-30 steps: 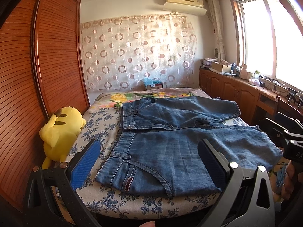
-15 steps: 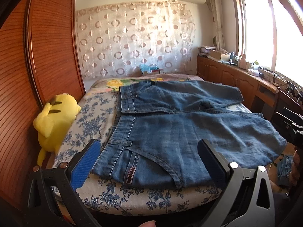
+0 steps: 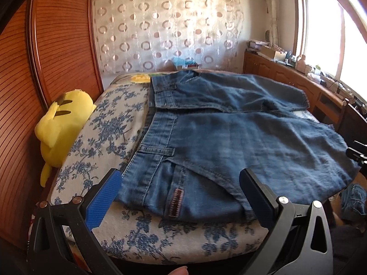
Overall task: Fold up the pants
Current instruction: 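Move the right tool to the jeans leg hem and close on it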
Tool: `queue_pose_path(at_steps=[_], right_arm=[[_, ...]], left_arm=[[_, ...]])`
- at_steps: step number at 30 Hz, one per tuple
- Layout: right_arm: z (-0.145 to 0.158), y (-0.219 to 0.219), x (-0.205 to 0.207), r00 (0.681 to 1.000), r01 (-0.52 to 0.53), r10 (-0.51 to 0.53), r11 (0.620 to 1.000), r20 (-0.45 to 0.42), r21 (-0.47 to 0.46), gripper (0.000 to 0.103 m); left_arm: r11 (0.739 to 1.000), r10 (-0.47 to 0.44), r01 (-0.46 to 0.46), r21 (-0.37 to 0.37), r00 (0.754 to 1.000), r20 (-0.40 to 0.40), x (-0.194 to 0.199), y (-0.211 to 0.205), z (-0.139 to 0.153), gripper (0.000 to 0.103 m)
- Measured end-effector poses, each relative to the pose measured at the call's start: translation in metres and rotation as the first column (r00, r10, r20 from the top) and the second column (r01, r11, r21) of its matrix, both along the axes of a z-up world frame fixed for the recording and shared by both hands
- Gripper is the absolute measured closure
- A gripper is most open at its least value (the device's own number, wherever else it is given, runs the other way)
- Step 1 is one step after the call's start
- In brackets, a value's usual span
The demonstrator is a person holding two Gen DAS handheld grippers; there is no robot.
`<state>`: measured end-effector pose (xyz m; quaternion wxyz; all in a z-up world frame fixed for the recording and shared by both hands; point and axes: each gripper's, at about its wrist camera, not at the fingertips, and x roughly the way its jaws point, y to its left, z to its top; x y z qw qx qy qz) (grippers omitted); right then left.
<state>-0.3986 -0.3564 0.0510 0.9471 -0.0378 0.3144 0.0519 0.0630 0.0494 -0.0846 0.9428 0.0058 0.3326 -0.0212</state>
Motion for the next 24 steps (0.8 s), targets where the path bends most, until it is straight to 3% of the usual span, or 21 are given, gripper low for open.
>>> queue_pose_path(at_steps=[7, 16, 19, 21, 24], right_arm=[[0.022, -0.028, -0.011, 0.997, 0.041, -0.041, 0.999, -0.058, -0.011, 0.03], [0.038, -0.029, -0.024, 0.988, 0.049, -0.038, 0.996, -0.151, 0.069, 0.035], [0.042, -0.024, -0.033, 0.983, 0.037, -0.02, 0.995, -0.183, 0.088, 0.05], [0.051, -0.024, -0.034, 0.983, 0.024, -0.008, 0.996, -0.182, 0.082, 0.072], [0.065, -0.019, -0.04, 0.986, -0.006, 0.018, 0.997, -0.164, 0.074, 0.091]], left_arm=[[1.0, 0.018, -0.019, -0.001, 0.999, -0.046, 0.009, 0.013, -0.013, 0.0], [0.999, 0.048, -0.049, -0.001, 0.996, -0.075, 0.014, 0.029, -0.022, 0.0], [0.998, 0.062, -0.062, 0.0, 0.995, -0.079, 0.014, 0.036, -0.024, 0.0], [0.997, 0.072, -0.073, -0.007, 0.994, -0.085, 0.014, 0.042, -0.026, 0.0], [0.996, 0.087, -0.089, -0.01, 0.992, -0.089, 0.013, 0.051, -0.028, 0.0]])
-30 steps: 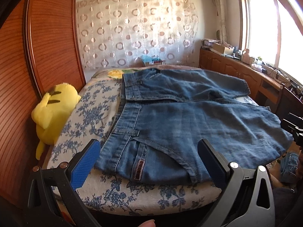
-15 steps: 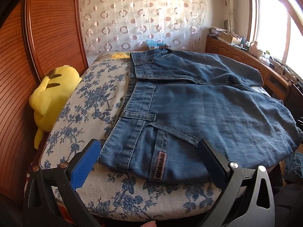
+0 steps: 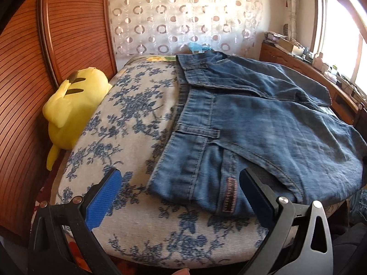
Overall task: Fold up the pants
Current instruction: 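Move the right tool to the jeans leg hem and close on it, then grasp the jeans waist edge with the left tool while the right tool holds the hem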
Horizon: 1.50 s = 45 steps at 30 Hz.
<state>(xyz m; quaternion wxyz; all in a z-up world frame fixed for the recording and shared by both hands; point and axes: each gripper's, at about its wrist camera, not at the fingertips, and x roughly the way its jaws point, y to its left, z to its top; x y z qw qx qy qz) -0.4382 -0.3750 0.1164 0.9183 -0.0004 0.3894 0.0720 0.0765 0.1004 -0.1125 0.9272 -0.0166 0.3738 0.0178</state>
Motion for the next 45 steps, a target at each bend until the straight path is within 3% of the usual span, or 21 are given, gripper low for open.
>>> queue_pose_path(at_steps=[11, 15, 21, 29, 32, 34, 39, 41, 42, 45], right_arm=[[0.079, 0.029, -0.013, 0.984, -0.019, 0.017, 1.0, 0.18, 0.008, 0.094], [0.094, 0.038, -0.021, 0.978, -0.022, 0.022, 1.0, 0.206, -0.004, 0.094], [0.083, 0.035, -0.027, 0.98, -0.026, 0.029, 0.999, 0.199, -0.021, 0.094], [0.05, 0.024, 0.028, 0.982, -0.028, 0.028, 1.0, 0.186, -0.004, 0.094], [0.046, 0.021, 0.04, 0.983, -0.033, 0.033, 0.999, 0.182, -0.005, 0.094], [0.045, 0.019, 0.04, 0.983, -0.033, 0.033, 0.999, 0.18, -0.002, 0.094], [0.042, 0.016, 0.04, 0.986, -0.033, 0.031, 0.999, 0.166, 0.011, 0.094], [0.039, 0.017, 0.04, 0.987, -0.037, 0.035, 0.999, 0.16, 0.01, 0.094], [0.038, 0.017, 0.041, 0.987, -0.039, 0.037, 0.999, 0.156, 0.012, 0.094], [0.04, 0.018, 0.039, 0.986, -0.051, 0.049, 0.999, 0.16, 0.007, 0.094]], left_arm=[[0.998, 0.034, -0.034, -0.057, 0.999, -0.012, -0.006, 0.038, -0.007, 0.005], [0.992, -0.022, 0.018, -0.123, 0.999, -0.032, -0.006, 0.039, -0.014, 0.023], [0.989, -0.061, 0.056, -0.133, 0.998, -0.03, -0.001, 0.027, -0.017, 0.041], [0.989, -0.06, 0.057, -0.135, 0.998, -0.015, 0.004, 0.027, -0.017, 0.043], [0.994, -0.062, 0.061, -0.096, 0.998, -0.007, 0.001, 0.022, -0.018, 0.045], [0.991, -0.072, 0.071, -0.113, 0.997, -0.005, 0.0, 0.021, -0.018, 0.057], [0.987, -0.072, 0.072, -0.142, 0.997, 0.006, -0.004, 0.023, -0.017, 0.07], [0.985, -0.067, 0.071, -0.156, 0.997, 0.033, -0.008, 0.024, -0.012, 0.08], [0.984, -0.06, 0.065, -0.167, 0.997, 0.04, -0.01, 0.024, -0.008, 0.093], [0.979, -0.082, 0.096, -0.181, 0.993, 0.083, -0.018, 0.022, 0.01, 0.1]])
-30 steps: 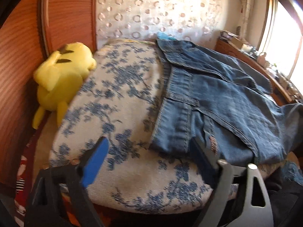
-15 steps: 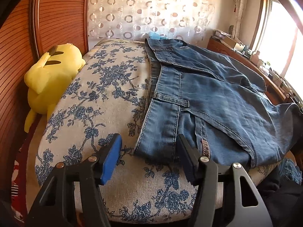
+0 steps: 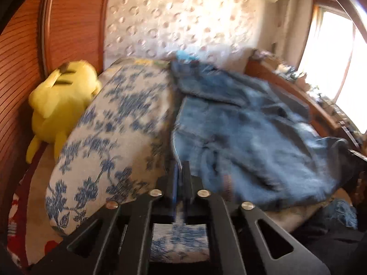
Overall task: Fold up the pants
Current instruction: 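Grasp the jeans waist edge with the left tool while the right tool holds the hem, then lift the jeans off the bed with both closed tools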
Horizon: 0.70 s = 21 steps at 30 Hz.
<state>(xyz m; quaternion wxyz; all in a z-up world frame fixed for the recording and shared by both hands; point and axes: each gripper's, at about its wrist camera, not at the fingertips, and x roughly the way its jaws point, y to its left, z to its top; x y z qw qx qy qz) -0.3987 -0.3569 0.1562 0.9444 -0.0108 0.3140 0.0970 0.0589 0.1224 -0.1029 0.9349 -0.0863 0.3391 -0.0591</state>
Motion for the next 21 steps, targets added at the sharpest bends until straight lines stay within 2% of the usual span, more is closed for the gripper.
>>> queue_pose_path(at_steps=[3, 9, 12, 15, 17, 19, 21], right_arm=[[0.008, -0.003, -0.002, 1.0, 0.002, -0.002, 1.0, 0.019, -0.002, 0.094], [0.009, -0.007, -0.001, 0.999, 0.018, -0.018, 1.0, 0.036, -0.002, 0.094], [0.003, -0.004, -0.001, 0.999, 0.015, -0.015, 1.0, 0.029, -0.004, 0.094], [-0.001, -0.002, 0.0, 1.0, 0.014, -0.014, 1.0, 0.018, 0.001, 0.094], [-0.004, 0.0, 0.002, 1.0, 0.012, -0.012, 1.0, 0.009, 0.003, 0.094], [-0.005, 0.001, 0.003, 1.0, 0.009, -0.009, 1.0, 0.003, 0.004, 0.094], [-0.006, 0.002, 0.004, 1.0, 0.008, -0.008, 1.0, 0.0, 0.003, 0.094]], left_arm=[[0.999, -0.032, 0.031, 0.043, 0.999, 0.009, -0.002, -0.008, 0.009, 0.101], [0.998, -0.028, 0.03, 0.049, 0.999, -0.039, 0.004, -0.009, -0.007, 0.102], [1.0, -0.007, 0.008, 0.021, 0.999, -0.046, 0.003, -0.003, -0.009, 0.101], [0.999, 0.029, -0.027, 0.036, 0.998, -0.057, 0.005, 0.002, -0.009, 0.09], [0.997, 0.048, -0.043, 0.062, 0.996, -0.075, 0.009, 0.005, -0.012, 0.079], [0.997, 0.054, -0.048, 0.06, 0.994, -0.093, 0.011, 0.009, -0.017, 0.061], [0.997, 0.05, -0.044, 0.057, 0.992, -0.115, 0.013, 0.009, -0.023, 0.06]])
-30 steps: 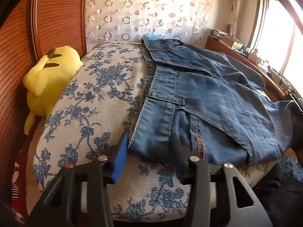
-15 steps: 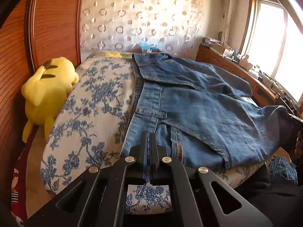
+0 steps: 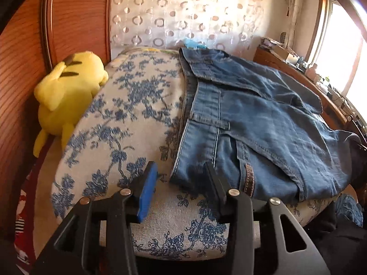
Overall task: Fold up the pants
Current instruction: 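Lift the jeans off the bed with both closed tools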
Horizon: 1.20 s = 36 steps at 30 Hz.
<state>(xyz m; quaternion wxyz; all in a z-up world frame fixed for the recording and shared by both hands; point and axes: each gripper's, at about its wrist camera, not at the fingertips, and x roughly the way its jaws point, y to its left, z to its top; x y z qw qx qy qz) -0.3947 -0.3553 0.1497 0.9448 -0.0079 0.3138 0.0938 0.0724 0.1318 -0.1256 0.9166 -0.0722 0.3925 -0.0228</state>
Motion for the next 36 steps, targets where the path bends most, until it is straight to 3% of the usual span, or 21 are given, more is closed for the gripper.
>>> queue_pose_path(at_steps=[6, 10, 12, 16, 24, 36], right_arm=[[-0.002, -0.003, 0.001, 1.0, 0.0, 0.0, 1.0, -0.005, 0.002, 0.094], [-0.003, -0.005, 0.001, 1.0, 0.005, -0.005, 1.0, -0.007, 0.002, 0.094], [-0.003, -0.005, 0.001, 1.0, 0.008, -0.008, 1.0, -0.008, 0.002, 0.094], [0.002, -0.005, -0.001, 1.0, 0.014, -0.014, 1.0, 0.004, 0.002, 0.094], [0.032, -0.011, -0.013, 0.997, 0.008, -0.01, 1.0, 0.072, 0.023, 0.095], [0.076, -0.018, -0.046, 0.981, -0.027, 0.02, 0.999, 0.192, 0.03, 0.097]], left_arm=[[1.0, 0.014, -0.014, -0.017, 1.0, 0.02, 0.001, -0.001, -0.004, 0.062], [0.999, -0.029, 0.029, 0.013, 0.999, 0.021, 0.001, -0.009, -0.005, 0.087], [0.999, -0.037, 0.037, -0.001, 0.999, 0.028, -0.001, -0.008, -0.004, 0.09], [0.999, -0.042, 0.041, 0.01, 0.997, 0.071, -0.011, -0.01, 0.013, 0.091], [0.998, -0.042, 0.033, 0.047, 0.978, 0.206, -0.04, -0.006, 0.076, 0.093], [0.998, 0.012, -0.029, 0.047, 0.947, 0.322, -0.067, 0.024, 0.128, 0.094]])
